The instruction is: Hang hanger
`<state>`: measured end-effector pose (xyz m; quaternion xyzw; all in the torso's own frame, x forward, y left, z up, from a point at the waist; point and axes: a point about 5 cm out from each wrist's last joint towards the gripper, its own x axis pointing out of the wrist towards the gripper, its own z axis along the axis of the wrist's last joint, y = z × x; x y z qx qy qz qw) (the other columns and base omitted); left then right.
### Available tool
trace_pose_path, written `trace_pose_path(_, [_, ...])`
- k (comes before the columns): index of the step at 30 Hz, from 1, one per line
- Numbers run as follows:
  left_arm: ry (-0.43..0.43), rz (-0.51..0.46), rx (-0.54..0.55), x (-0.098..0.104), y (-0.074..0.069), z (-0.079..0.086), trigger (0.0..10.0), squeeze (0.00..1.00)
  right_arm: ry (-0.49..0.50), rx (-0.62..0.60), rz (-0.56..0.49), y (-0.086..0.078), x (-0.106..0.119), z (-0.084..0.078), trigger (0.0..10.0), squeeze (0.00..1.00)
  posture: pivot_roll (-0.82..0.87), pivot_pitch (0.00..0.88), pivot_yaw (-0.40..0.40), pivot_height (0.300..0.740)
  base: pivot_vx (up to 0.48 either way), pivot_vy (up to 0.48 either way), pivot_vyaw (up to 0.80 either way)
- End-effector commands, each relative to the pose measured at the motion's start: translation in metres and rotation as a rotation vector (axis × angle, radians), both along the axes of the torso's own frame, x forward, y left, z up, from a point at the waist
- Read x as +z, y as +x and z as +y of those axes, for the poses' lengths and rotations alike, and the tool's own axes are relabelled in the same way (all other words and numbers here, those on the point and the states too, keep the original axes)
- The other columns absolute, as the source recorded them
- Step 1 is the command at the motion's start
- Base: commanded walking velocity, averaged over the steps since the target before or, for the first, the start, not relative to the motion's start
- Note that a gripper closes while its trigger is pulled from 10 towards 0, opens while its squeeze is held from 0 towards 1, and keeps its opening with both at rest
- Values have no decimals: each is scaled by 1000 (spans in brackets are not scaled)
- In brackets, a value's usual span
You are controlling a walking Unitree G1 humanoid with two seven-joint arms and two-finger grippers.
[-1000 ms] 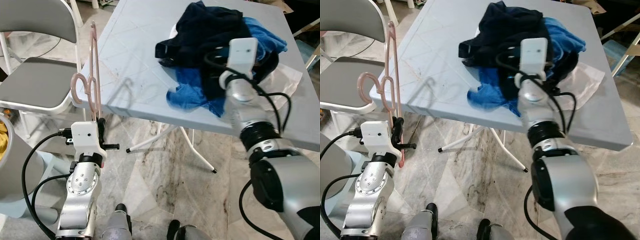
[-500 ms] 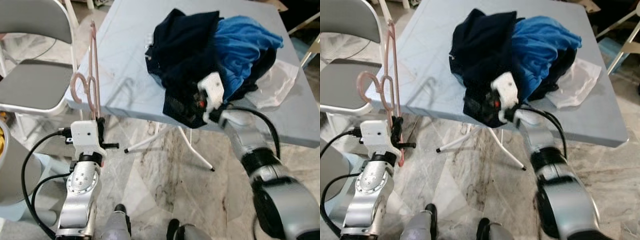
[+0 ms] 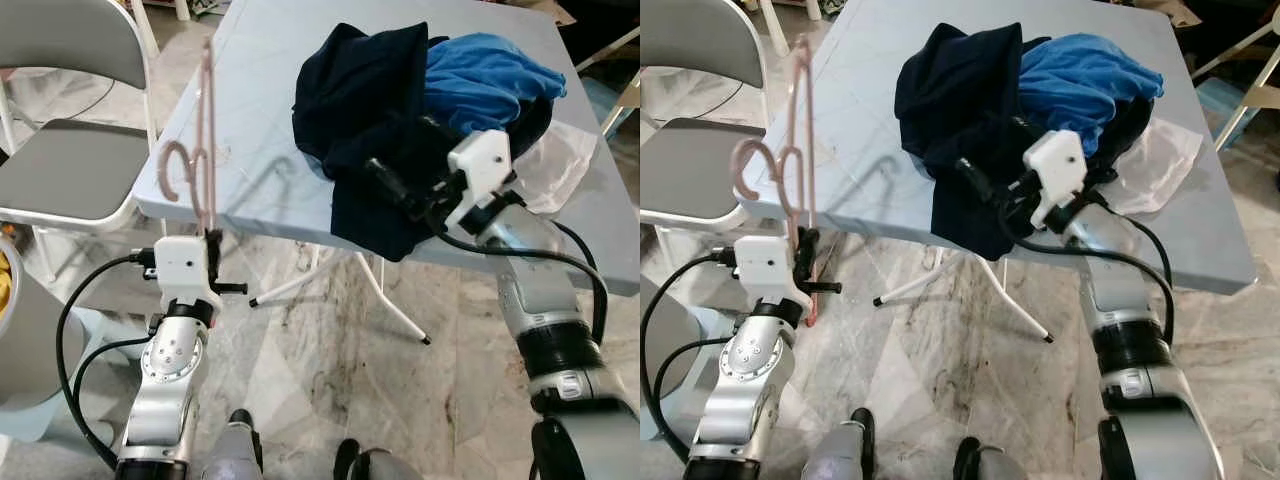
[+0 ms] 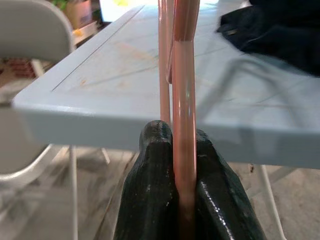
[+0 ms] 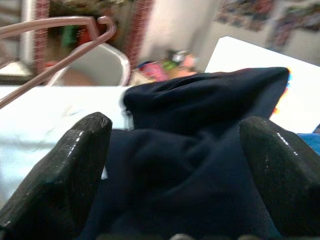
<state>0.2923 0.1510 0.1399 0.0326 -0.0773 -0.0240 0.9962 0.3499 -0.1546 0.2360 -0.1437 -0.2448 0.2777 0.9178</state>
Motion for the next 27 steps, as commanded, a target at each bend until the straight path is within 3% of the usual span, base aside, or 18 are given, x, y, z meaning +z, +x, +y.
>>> trace_pose_path(1, [20, -9, -37, 0, 1, -6, 10000, 0, 18, -44, -40, -4, 10, -8, 10000, 0, 130, 207, -11, 740, 0, 0, 0])
trace_pose_path(6, [42, -6, -133, -1, 10, -25, 10000, 0, 26, -161, -86, -15, 16, -23, 10000, 0, 57, 200, 41, 740, 0, 0, 0])
trace_pose_path(10, [143, -111, -229, 14, 20, -42, 10000, 0, -5, -234, -117, -30, 14, -31, 10000, 0, -22, 201, 70, 740, 0, 0, 0])
trace_pose_path(14, [191, -156, -239, 20, 25, -52, 10000, 0, -10, -310, -126, -41, 8, -35, 10000, 0, -66, 203, 60, 740, 0, 0, 0])
trace_pose_path(18, [209, -153, -221, 15, 25, -51, 10000, 0, 67, -389, -69, -52, -6, -32, 10000, 0, -96, 209, 54, 740, 0, 0, 0])
trace_pose_path(20, [213, -119, -184, 4, 24, -50, 10000, 0, 149, -446, 12, -61, -24, -28, 10000, 0, -93, 209, 50, 740, 0, 0, 0])
trace_pose_path(27, [240, -120, -141, -2, 21, -37, 10000, 0, 246, -573, 113, -67, -53, -35, 10000, 0, -28, 175, 20, 740, 0, 0, 0])
